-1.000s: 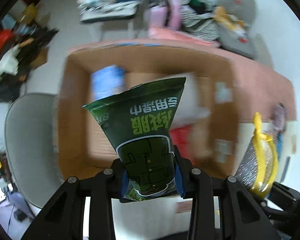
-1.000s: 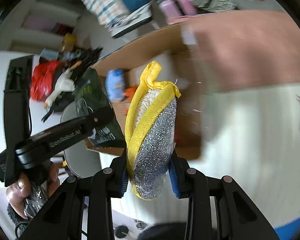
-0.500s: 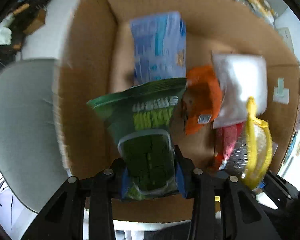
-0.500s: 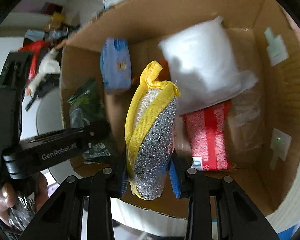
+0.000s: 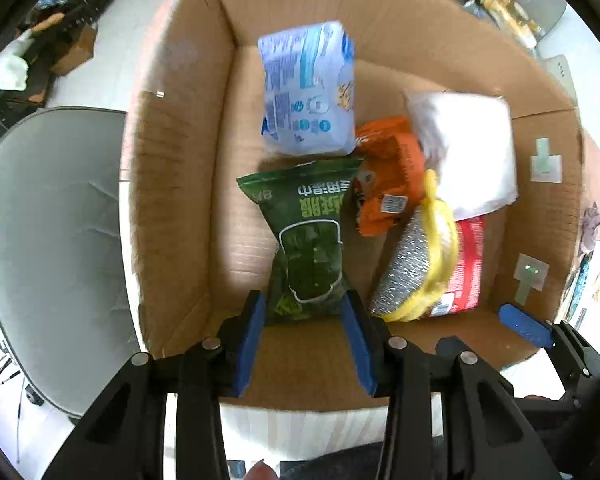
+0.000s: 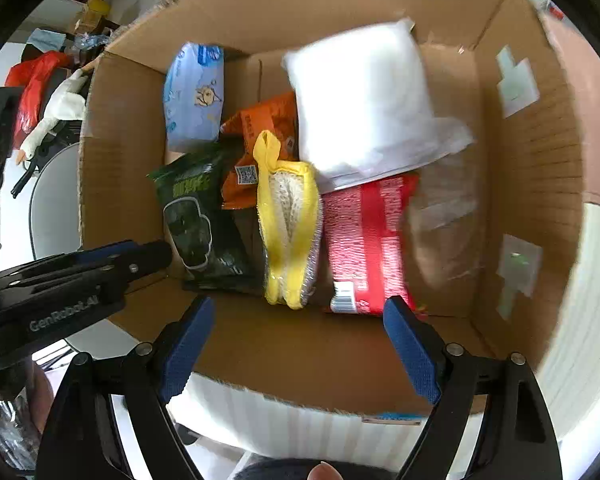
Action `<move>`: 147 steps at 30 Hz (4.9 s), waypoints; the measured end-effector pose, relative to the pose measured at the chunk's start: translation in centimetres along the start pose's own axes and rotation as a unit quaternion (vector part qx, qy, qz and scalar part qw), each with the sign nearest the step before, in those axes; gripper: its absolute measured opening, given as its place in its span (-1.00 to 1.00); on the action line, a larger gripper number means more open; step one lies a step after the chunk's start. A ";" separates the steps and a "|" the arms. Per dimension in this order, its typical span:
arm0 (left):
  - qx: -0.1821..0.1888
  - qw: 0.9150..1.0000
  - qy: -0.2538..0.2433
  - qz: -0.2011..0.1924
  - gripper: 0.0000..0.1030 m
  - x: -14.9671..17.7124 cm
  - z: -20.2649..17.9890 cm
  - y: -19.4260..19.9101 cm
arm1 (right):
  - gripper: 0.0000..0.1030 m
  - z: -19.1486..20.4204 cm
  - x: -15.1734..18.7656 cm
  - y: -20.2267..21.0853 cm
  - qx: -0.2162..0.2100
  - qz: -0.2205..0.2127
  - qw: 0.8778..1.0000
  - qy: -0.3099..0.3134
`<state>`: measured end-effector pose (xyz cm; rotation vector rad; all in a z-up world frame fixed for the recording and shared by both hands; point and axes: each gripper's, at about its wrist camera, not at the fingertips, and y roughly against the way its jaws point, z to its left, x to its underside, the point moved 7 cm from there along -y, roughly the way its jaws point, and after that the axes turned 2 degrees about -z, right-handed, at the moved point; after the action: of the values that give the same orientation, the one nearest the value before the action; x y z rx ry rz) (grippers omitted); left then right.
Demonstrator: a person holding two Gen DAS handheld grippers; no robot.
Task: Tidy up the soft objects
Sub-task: 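Place green bag and scrub sponge into the box and open both tools, then grasp the lavender cloth with left tool while right tool grasps blue tube pack, then drop lavender cloth and blue tube pack into the box, opening both tools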
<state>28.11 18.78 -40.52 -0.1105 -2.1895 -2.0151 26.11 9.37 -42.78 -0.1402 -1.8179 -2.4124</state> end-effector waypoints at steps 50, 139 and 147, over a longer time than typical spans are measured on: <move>-0.054 0.943 -0.073 -0.320 0.88 8.1 -15.4 18.5 | 1.00 -12.6 11.6 26.1 0.069 -0.297 0.952 -0.006; -0.081 0.991 -0.081 -0.075 -0.21 -3.2 -1.4 4.9 | -0.70 -7.7 -1.8 9.4 0.026 -0.117 0.993 -0.008; -0.120 0.991 -0.060 -0.001 -0.18 -2.5 2.6 -1.7 | -0.69 -7.4 -3.9 6.3 0.067 -0.099 0.993 -0.010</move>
<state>30.10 21.35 -42.77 -0.2645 -2.0020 -2.3232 30.87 0.65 -39.37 0.0288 -2.0868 -2.4111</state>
